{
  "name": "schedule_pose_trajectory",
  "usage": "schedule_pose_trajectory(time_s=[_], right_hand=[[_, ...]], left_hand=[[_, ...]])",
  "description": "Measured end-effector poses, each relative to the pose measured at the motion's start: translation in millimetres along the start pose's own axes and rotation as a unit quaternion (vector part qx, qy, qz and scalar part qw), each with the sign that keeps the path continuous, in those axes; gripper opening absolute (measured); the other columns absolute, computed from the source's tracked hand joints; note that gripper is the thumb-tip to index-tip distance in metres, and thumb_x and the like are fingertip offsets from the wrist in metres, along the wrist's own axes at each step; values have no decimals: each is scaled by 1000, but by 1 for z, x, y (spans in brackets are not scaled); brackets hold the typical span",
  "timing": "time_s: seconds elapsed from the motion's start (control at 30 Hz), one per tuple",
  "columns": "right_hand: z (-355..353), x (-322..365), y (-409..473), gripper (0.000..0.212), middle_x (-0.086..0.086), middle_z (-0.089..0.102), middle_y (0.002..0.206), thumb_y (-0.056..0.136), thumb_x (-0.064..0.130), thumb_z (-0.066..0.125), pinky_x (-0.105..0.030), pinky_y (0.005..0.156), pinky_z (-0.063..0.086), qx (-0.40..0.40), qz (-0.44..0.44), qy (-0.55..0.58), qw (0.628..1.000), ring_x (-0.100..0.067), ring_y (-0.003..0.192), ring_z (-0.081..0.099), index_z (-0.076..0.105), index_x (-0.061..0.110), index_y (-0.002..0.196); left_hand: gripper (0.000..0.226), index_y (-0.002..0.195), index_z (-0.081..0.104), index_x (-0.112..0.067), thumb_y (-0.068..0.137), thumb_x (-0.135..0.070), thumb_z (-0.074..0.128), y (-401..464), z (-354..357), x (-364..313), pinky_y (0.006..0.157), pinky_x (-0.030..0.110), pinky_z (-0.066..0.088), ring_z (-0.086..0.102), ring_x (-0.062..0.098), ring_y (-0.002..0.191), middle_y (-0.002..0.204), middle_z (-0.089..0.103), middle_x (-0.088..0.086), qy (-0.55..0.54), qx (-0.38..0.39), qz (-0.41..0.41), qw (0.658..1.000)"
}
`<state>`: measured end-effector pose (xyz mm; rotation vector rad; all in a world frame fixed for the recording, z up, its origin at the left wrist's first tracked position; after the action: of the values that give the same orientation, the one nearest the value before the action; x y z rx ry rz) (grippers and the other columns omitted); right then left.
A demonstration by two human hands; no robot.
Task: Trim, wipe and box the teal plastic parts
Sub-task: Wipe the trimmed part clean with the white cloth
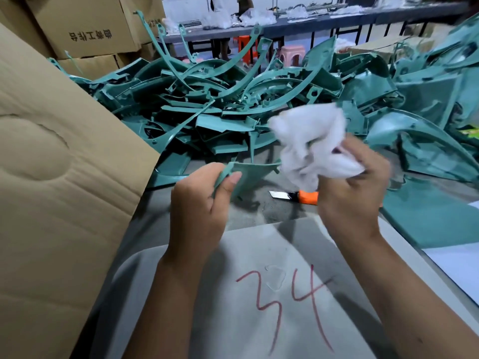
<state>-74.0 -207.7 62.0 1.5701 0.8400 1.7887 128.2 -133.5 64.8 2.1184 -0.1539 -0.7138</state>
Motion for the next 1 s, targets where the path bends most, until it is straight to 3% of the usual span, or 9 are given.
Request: schedule_pose_trajectory(time_s=[0.13,0.23,0.3,0.4,0.57,0.67,0.73,0.9,1.0], right_hand=[[3,9,0,38,5,67,106,83,-22,50,-20,83,46,-2,-34,-107,994,-9,95,60,67,-3,112],[36,18,-9,34,-14,63,134,99,-3,53,-42,111,42,160,-131,-180,962,-29,129,56,64,-7,131],[47,15,-11,30,-11,65,121,103,13,53,-42,100,45,201,-139,-187,952,-26,114,57,67,-6,120],[38,13,-4,40,-12,58,87,109,27,48,-39,72,42,156,-153,-212,953,-26,81,48,62,-2,86],[18,11,2,44,-15,62,81,107,28,54,-44,75,49,117,-170,-237,949,-35,81,59,63,-4,78],[-6,9,11,44,-14,66,83,108,26,55,-20,80,47,31,-163,-256,952,-25,81,60,69,-8,83],[-29,4,18,43,2,54,80,108,26,57,-9,73,36,-11,-150,-276,949,-13,74,47,66,-5,79],[-70,-34,26,45,5,31,59,108,37,55,-35,61,18,-81,35,-380,921,-20,58,29,41,18,69],[-73,-38,19,45,6,38,65,107,57,46,-41,58,28,-188,119,-172,959,-14,64,35,43,27,72]], left_hand=[[44,70,27,-29,102,-17,55,1,2,-5,55,20,19,28,4,54,59,26,-13,-48,-25,-24,998],[37,72,29,-35,101,-26,51,0,-4,-19,53,17,19,33,1,53,57,31,-15,-33,-50,-3,998],[34,72,32,-30,100,-27,51,0,-17,-23,52,17,19,32,4,51,56,30,-13,-8,-85,13,996],[33,73,35,-24,99,-20,54,-2,-33,-34,53,17,21,26,10,53,60,26,-12,9,-133,73,988],[36,71,31,-24,99,-18,53,-4,-38,-18,53,10,21,33,-6,52,58,24,-19,-26,-177,30,983],[37,69,32,-21,101,-23,51,-5,-49,11,53,20,20,27,-2,56,58,28,-18,-111,-205,-41,972],[36,67,36,-20,100,-26,49,-3,-55,31,54,27,21,26,1,60,61,30,-17,-158,-197,-90,963],[36,68,34,-17,96,-35,48,-4,-53,56,57,32,25,32,10,65,68,37,-2,-212,-190,-203,937],[38,66,29,-21,99,-31,46,-6,-53,63,52,37,22,27,6,57,59,33,-12,-159,-184,-237,941]])
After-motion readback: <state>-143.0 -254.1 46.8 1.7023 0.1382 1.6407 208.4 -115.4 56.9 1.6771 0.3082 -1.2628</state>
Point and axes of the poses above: each hand's wrist, its own y-axis towards the middle knuckle, its own z-axis out of the palm, x = y × z, the point moved 7 cm from there along y, towards the middle knuckle
